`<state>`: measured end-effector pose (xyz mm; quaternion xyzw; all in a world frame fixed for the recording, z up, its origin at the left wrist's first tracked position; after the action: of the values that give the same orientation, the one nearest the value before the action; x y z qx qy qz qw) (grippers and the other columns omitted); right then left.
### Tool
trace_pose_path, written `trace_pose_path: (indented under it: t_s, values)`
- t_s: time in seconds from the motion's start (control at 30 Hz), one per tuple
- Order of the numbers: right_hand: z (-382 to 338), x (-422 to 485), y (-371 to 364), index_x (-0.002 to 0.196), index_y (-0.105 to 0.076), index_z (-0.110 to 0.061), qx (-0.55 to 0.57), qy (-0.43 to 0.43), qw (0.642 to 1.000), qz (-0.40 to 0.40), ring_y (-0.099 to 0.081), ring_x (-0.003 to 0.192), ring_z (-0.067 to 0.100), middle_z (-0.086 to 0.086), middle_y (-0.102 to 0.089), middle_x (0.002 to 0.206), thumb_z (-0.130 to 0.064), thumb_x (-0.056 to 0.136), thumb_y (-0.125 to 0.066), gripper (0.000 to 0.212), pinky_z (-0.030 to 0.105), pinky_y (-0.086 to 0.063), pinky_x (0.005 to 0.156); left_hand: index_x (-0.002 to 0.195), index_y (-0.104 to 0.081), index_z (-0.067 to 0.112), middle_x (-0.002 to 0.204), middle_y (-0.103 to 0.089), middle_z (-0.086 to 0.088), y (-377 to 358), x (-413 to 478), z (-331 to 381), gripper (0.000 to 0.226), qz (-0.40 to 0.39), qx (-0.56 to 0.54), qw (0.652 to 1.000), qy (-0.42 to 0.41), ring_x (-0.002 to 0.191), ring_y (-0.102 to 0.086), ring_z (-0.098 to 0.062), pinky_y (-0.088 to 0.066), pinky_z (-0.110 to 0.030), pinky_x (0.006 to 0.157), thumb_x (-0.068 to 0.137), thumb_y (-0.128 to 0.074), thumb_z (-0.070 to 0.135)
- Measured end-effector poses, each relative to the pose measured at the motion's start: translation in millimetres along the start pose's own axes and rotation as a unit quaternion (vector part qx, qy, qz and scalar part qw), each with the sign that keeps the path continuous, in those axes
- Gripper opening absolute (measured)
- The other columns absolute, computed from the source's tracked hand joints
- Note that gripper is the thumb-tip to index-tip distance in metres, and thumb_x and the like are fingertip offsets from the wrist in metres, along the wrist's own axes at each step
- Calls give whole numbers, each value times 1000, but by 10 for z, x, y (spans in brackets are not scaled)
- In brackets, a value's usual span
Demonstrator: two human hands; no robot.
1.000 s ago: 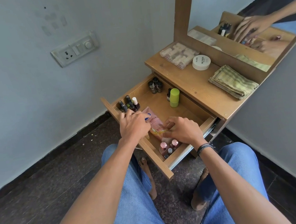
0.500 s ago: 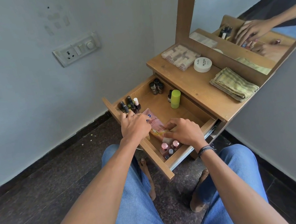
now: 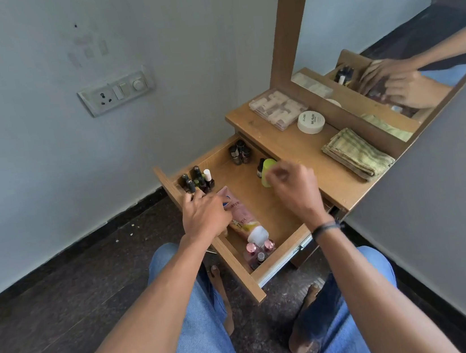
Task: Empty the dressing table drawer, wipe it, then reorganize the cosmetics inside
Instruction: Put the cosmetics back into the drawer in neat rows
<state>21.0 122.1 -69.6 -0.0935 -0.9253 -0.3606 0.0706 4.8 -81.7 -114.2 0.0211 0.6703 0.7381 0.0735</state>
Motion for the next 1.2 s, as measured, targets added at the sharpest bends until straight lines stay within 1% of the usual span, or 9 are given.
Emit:
trace_pose_path:
  t_s: [0.07, 0.1, 0.2, 0.3, 0.43, 0.57, 0.73, 0.9, 1.2]
  values:
    - [-87, 331, 162, 96, -74, -17, -42, 27, 996, 73, -67, 87, 15, 0, -72, 98, -19, 95, -62, 12, 37, -60, 79, 130, -63, 42, 125, -68, 9, 1, 2, 0, 38, -5, -6, 1000, 5, 122, -49, -16, -26, -38, 102, 93, -55, 40]
    - [-103, 523, 228, 101, -73, -14, -74, 25, 993, 91, -64, 98, 21, 4, -70, 106, -19, 93, -61, 15, 39, -56, 86, 130, -63, 43, 126, -68, 9, -2, 4, -3, 38, -4, -8, 1000, 5, 122, -49, -16, -26, -38, 102, 93, -54, 40]
    - [-53, 1114, 332, 124, -65, -12, -183, -28, 982, 42, -43, 130, 33, 13, -57, 135, -27, 92, -62, 36, 44, -40, 104, 129, -64, 44, 128, -67, 9, -13, 2, -9, 38, 2, -8, 1000, 5, 122, -49, -17, -26, -39, 101, 94, -52, 39]
    - [90, 1516, 347, 137, -56, -12, -265, -66, 962, -17, -35, 138, 41, 19, -46, 147, -42, 92, -64, 54, 51, -34, 112, 126, -65, 44, 127, -68, 10, -15, -2, -4, 37, 8, -1, 1000, 5, 121, -50, -17, -25, -39, 99, 93, -50, 39]
    - [190, 1742, 313, 140, -53, -11, -289, -109, 948, -71, -37, 137, 42, 21, -46, 148, -55, 94, -60, 64, 52, -37, 109, 125, -66, 44, 125, -68, 9, -23, 7, -7, 37, 9, -1, 1000, 7, 119, -50, -17, -24, -39, 98, 92, -50, 40]
    - [189, 1813, 272, 141, -50, -10, -263, -129, 952, -90, -33, 141, 43, 23, -35, 154, -58, 90, -63, 71, 52, -35, 111, 126, -65, 45, 128, -66, 10, -16, 11, 1, 38, 7, 0, 1000, 7, 120, -49, -17, -25, -40, 99, 90, -52, 41]
    - [164, 1838, 255, 143, -49, -15, -260, -131, 950, -111, -32, 140, 46, 23, -28, 155, -56, 82, -71, 77, 53, -32, 114, 130, -63, 45, 129, -66, 10, -14, 12, -5, 40, 10, 4, 1000, 6, 120, -49, -17, -26, -39, 98, 91, -52, 43]
    - [139, 1863, 261, 142, -49, -18, -241, -137, 954, -113, -32, 139, 45, 21, -26, 155, -48, 81, -76, 73, 51, -33, 113, 133, -61, 44, 130, -65, 10, -1, 8, 3, 41, 9, 12, 1000, 3, 121, -48, -17, -26, -39, 99, 93, -51, 44]
    - [124, 1836, 255, 134, -51, -26, -235, -138, 955, -117, -34, 131, 39, 17, -39, 141, -39, 72, -83, 71, 45, -32, 103, 130, -63, 42, 125, -66, 10, -20, 13, -5, 40, 11, 10, 1000, 6, 118, -49, -16, -28, -38, 98, 93, -51, 43]
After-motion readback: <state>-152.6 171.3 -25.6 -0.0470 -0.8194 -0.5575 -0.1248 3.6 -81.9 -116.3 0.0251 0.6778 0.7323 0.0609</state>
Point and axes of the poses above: each hand's wrist, its own x-axis towards the middle knuckle, its own y-axis out of the back of the hand, z = x × y, the point moved 2 cm from there along x, towards the middle knuckle
